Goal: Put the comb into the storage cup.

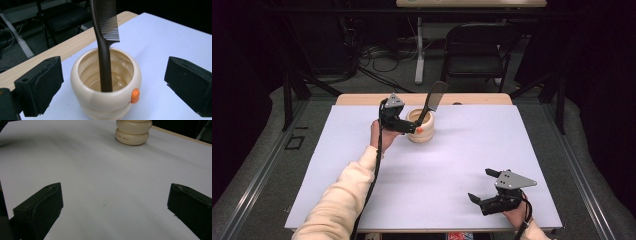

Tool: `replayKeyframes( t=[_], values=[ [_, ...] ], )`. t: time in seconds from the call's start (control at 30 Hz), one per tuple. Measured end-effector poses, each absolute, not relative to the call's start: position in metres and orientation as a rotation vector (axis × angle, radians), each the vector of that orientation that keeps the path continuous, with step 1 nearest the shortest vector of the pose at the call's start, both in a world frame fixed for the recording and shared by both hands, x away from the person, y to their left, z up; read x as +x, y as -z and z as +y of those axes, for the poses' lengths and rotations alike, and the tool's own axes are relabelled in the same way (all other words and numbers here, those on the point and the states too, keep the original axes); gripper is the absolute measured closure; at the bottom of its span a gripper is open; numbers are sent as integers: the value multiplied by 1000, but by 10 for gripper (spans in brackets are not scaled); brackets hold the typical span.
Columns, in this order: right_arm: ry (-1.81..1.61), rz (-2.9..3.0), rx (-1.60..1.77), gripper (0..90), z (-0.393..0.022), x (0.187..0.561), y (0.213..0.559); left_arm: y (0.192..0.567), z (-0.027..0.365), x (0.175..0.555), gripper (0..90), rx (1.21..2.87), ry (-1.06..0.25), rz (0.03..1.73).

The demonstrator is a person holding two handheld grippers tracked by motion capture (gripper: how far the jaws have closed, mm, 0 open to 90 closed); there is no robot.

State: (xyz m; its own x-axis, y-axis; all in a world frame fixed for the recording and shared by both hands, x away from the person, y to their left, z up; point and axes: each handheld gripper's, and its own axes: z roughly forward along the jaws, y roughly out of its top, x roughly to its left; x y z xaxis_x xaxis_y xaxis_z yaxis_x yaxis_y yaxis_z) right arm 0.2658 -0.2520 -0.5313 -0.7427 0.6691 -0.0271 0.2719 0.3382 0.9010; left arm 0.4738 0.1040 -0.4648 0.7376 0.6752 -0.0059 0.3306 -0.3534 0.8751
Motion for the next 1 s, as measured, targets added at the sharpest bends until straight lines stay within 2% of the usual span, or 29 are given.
replayKeyframes(
  t=[0.5,1.0],
  values=[
    [-1374,2218,827,0,-251,266,531,460,129,448,0,2025,-470,778],
    [-1375,2217,829,0,-251,266,531,472,149,419,0,2028,-481,798]
  ],
)
